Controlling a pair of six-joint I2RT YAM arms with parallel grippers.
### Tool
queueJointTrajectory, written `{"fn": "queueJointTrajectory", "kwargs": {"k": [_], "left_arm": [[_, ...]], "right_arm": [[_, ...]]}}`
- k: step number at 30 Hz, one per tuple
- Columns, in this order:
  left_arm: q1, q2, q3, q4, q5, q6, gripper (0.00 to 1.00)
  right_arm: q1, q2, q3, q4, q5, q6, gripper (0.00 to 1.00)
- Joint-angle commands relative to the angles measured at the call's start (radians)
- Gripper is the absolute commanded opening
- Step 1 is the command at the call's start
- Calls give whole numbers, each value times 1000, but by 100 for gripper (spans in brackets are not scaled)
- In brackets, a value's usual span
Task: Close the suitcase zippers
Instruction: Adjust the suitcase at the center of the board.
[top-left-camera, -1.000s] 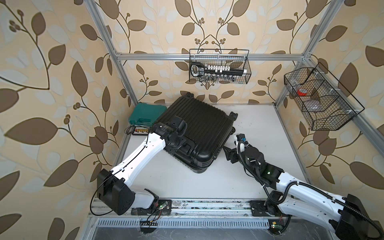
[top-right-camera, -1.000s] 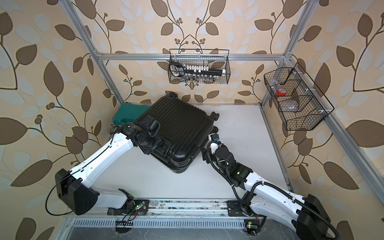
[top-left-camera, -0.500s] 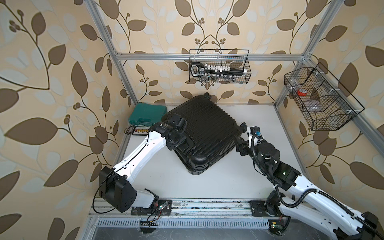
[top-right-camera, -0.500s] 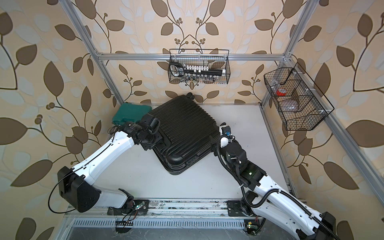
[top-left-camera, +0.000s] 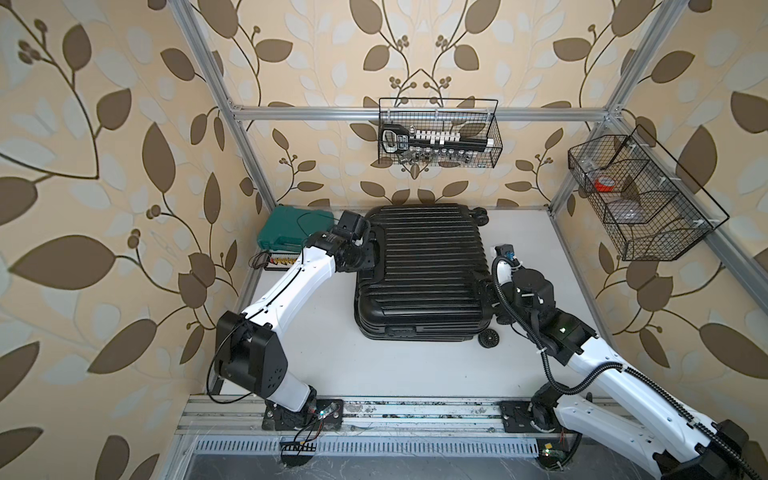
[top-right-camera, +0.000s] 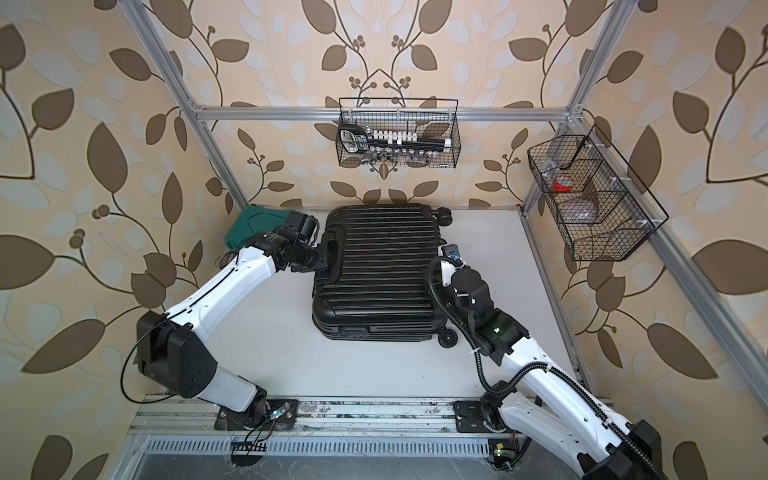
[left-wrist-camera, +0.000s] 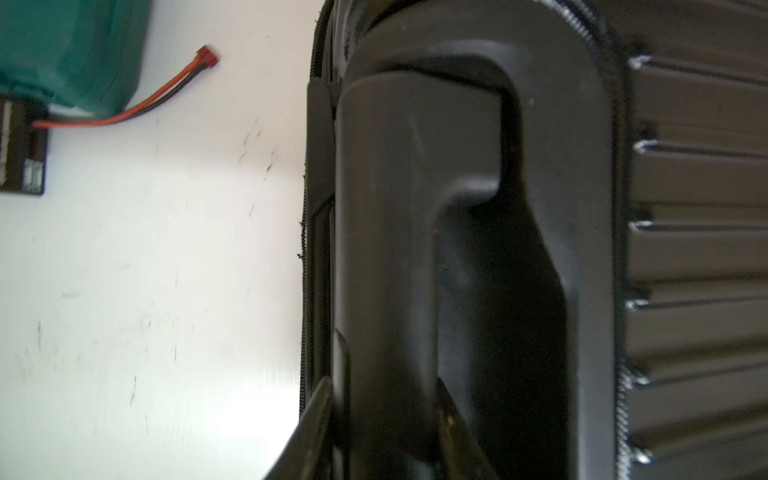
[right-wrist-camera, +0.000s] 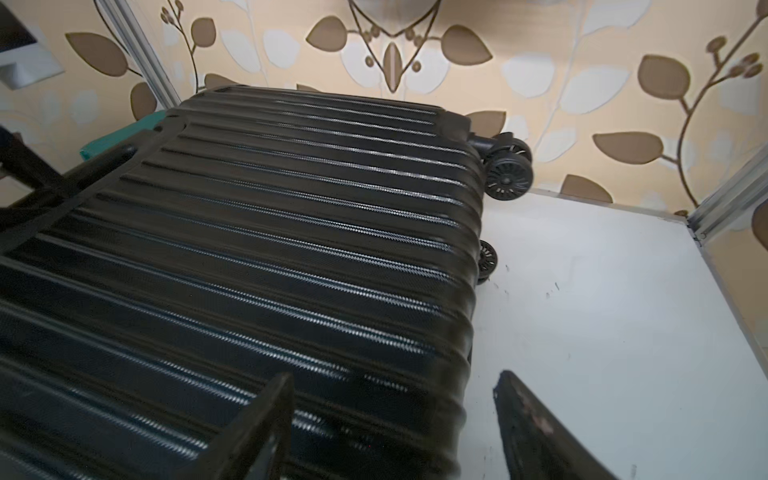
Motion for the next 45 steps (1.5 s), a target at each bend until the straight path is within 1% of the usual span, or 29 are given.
{"fn": "queueJointTrajectory", "kwargs": {"k": [1,2,6,8,11,14,15,16,20,21,24,25,30,34,39,41,45], "left_arm": [[47,46,110,-4,102,113,32],[50,58,118,-11,100,114,37],[52,79,111,6,107,112,51],[52,91,115,11,106,109,54],[52,124,134,2,109,113,54],[52,163,163,-17,124,110,52],[52,172,171,-20,119,106,50],[52,176,180,-23,105,98,46],[59,182,220,-31,59,89,40],[68,182,231,-30,63,89,38],[96,191,272,-39,77,92,24],[106,197,291,-50,82,99,22],[145,227,380,-98,82,125,24],[185,270,480,-143,79,153,24],[244,329,585,-184,99,191,22],[262,344,605,-185,125,208,22],[279,393,704,-217,148,240,23]], "right_arm": [[-28,23,21,4,-89,-1,77],[-35,32,20,9,-97,0,77],[-73,74,17,23,-145,4,77],[-92,96,19,31,-172,5,77],[-110,117,20,47,-199,6,77],[-118,135,32,54,-216,4,76],[-120,138,36,54,-218,4,77],[-121,138,41,51,-218,4,77],[-144,110,45,47,-218,5,76],[-159,100,42,47,-220,6,77],[-223,77,30,36,-231,13,77],[-249,69,23,33,-242,19,77],[-363,44,-18,27,-286,48,77],[-411,32,-66,32,-282,82,77],[-430,24,-138,69,-295,118,77],[-431,25,-177,98,-330,128,78],[-430,23,-254,166,-416,146,78]]}}
